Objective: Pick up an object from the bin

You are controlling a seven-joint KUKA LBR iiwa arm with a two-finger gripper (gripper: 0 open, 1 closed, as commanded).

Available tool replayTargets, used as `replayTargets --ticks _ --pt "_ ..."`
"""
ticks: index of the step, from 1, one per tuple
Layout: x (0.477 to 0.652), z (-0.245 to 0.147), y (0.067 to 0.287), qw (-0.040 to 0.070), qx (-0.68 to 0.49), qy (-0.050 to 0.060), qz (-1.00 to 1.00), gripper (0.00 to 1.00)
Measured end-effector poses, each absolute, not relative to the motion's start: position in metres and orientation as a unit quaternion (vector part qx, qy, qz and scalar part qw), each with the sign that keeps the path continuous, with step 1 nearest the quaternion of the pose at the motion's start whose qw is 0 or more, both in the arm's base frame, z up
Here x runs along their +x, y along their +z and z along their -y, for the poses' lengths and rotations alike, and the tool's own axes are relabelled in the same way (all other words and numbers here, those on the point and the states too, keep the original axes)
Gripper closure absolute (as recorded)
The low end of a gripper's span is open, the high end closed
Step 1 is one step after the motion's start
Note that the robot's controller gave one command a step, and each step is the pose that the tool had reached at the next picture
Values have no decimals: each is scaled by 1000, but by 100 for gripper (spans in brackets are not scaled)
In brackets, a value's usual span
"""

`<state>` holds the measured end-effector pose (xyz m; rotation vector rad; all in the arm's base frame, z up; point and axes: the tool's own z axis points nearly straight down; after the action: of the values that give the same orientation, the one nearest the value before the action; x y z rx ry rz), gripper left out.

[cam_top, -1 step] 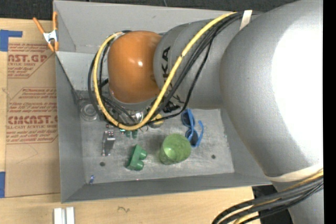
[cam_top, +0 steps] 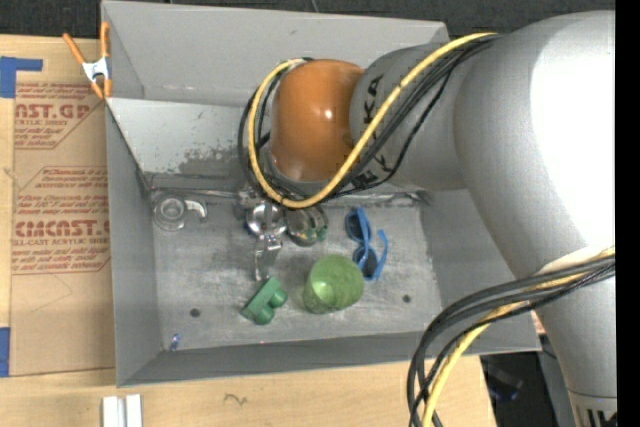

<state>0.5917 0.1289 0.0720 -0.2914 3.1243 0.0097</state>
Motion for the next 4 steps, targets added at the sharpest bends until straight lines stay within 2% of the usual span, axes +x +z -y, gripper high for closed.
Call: replayTargets --ticks 1,2,3,4 --pt "592 -95 102 2 -78 0 -997 0" --pt "594 -81 120 2 -88 0 -996 0" --pt "592 -102 72 4 -91 0 -996 0" --pt "594 -103 74 2 -91 0 -996 0"
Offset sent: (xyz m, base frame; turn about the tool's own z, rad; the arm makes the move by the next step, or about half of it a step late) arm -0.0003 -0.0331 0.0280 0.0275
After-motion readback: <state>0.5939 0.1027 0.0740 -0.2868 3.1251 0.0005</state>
